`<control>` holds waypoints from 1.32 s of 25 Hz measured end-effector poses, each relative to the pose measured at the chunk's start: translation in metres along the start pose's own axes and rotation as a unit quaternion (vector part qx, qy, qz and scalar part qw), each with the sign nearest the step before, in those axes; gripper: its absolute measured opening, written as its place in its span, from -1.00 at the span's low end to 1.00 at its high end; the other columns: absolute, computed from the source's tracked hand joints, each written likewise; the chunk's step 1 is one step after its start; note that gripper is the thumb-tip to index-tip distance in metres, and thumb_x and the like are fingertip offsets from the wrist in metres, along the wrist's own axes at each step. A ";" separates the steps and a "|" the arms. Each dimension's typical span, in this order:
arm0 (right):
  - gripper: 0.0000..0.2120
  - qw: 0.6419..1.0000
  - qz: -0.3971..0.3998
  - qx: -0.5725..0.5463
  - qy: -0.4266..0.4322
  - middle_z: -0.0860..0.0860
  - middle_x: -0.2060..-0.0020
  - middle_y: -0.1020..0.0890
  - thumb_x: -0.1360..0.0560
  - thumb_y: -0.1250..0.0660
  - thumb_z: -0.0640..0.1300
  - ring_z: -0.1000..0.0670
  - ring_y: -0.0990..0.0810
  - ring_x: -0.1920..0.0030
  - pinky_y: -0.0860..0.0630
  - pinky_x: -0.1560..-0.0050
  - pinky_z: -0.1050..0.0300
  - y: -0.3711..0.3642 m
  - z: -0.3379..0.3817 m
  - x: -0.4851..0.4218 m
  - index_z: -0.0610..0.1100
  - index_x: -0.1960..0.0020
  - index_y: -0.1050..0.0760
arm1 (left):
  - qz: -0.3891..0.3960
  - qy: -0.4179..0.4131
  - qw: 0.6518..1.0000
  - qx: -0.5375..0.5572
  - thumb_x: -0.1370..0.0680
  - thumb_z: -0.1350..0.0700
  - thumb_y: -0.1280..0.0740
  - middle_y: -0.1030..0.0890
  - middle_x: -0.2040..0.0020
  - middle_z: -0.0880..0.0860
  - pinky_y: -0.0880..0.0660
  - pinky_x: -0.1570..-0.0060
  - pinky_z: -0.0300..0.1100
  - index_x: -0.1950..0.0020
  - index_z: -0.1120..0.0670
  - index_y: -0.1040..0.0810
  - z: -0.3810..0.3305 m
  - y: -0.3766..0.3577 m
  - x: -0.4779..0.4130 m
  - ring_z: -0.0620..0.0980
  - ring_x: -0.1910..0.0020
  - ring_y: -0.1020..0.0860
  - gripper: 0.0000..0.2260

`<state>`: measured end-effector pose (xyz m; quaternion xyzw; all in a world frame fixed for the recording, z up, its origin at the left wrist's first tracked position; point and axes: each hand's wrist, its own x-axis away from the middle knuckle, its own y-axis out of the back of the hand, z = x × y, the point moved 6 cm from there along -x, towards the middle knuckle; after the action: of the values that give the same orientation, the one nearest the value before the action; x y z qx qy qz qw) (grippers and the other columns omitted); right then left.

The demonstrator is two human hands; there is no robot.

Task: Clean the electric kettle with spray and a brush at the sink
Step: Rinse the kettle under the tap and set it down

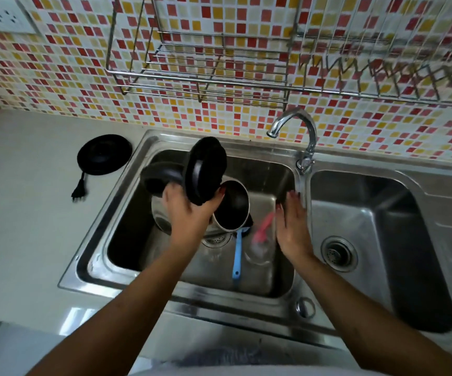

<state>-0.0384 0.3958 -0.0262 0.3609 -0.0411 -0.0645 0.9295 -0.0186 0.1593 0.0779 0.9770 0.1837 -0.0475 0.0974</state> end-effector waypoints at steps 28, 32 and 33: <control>-0.35 0.958 -0.025 0.287 -0.005 -0.21 -0.55 0.02 -0.60 0.03 0.10 -0.15 0.06 -0.56 -0.03 -0.53 -0.10 -0.021 -0.071 0.023 -0.25 -0.54 0.11 | 0.125 -0.553 0.608 -0.555 -0.57 -0.22 -0.16 -0.69 -0.05 0.18 -0.15 -0.33 0.27 -0.08 0.25 -0.67 -0.015 0.017 -0.005 0.16 -0.24 -0.44 -0.44; -0.34 0.959 -0.011 0.282 -0.008 -0.19 -0.56 0.07 -0.60 0.09 0.14 -0.13 0.11 -0.56 0.04 -0.54 -0.07 -0.023 -0.073 0.022 -0.25 -0.54 0.14 | 0.122 -0.546 0.617 -0.554 -0.57 -0.24 -0.15 -0.69 -0.09 0.17 -0.16 -0.33 0.27 -0.09 0.23 -0.66 -0.014 0.017 -0.002 0.18 -0.24 -0.50 -0.43; -0.33 0.960 -0.007 0.281 -0.009 -0.19 -0.56 0.07 -0.60 0.12 0.16 -0.13 0.12 -0.56 0.05 -0.54 -0.07 -0.022 -0.073 0.022 -0.25 -0.54 0.14 | 0.120 -0.538 0.629 -0.548 -0.57 -0.25 -0.16 -0.68 -0.10 0.16 -0.15 -0.34 0.25 -0.10 0.22 -0.66 -0.016 0.018 -0.002 0.19 -0.25 -0.51 -0.43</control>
<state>-0.0098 0.4250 -0.0943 0.6072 -0.0636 -0.0602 0.7897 -0.0129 0.1456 0.0965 0.5579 -0.0276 -0.4436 0.7009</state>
